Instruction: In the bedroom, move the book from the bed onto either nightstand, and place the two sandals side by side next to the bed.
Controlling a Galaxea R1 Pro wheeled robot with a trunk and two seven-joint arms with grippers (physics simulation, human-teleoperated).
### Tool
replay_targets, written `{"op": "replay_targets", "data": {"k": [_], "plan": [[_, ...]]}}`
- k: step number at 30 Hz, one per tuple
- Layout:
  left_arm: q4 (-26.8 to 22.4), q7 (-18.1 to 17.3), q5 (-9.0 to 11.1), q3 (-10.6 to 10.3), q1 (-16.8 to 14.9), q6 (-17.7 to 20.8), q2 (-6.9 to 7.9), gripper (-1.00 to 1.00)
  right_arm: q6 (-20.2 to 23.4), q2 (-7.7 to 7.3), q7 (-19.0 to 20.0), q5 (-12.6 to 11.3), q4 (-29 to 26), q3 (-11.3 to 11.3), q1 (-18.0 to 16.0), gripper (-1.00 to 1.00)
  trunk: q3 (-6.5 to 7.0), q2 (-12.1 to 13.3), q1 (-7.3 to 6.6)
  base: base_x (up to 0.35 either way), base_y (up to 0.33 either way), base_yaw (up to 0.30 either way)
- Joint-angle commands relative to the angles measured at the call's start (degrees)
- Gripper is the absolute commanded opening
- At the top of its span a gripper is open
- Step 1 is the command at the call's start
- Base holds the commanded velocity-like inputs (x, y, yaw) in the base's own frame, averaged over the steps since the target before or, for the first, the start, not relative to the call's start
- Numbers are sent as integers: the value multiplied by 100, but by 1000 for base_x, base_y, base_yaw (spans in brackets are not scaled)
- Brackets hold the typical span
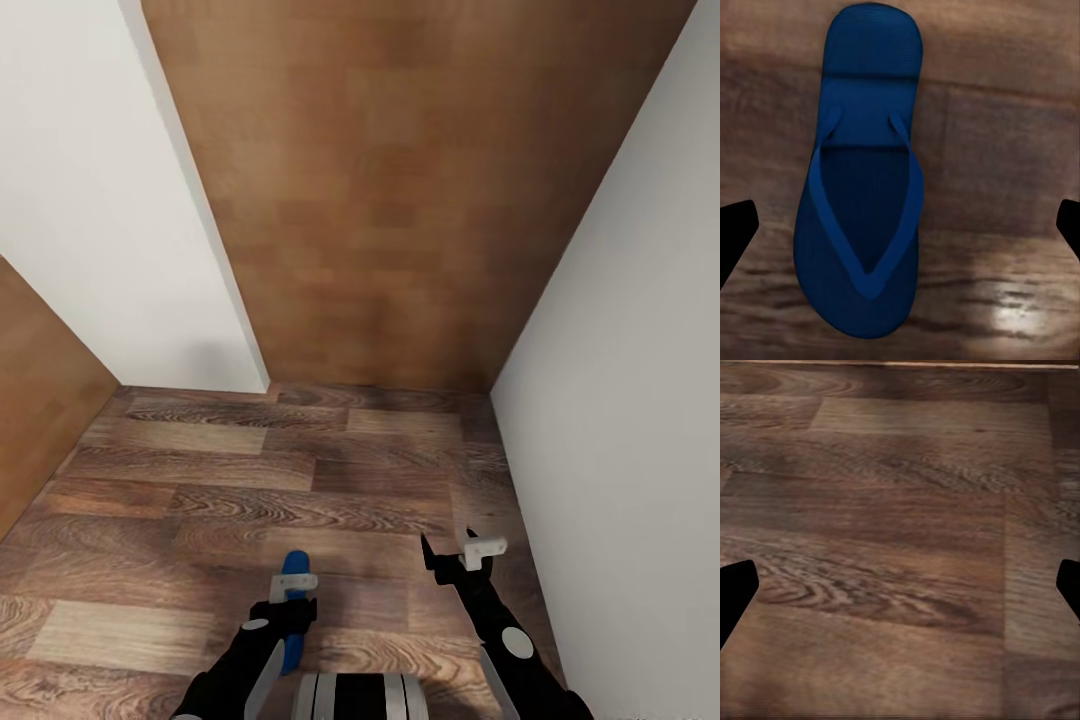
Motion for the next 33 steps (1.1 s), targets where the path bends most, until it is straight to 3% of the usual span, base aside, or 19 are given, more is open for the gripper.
{"op": "replay_targets", "data": {"k": [1, 12, 33], "plan": [[-11, 21, 0, -4, 0, 34, -1, 100, -17, 3, 23, -7, 2, -7, -2, 100, -27, -3, 1, 0, 0, 0], [-11, 21, 4, -12, 0, 35, -1, 100, -39, 1, 15, 15, -446, 8, -2, 100, -270, -18, 30, 0, 0, 0], [-11, 21, 8, -10, 0, 35, -1, 100, -136, 3, 10, 15, -734, -1, -2, 100, -736, -46, 84, 0, 0, 0]]}}
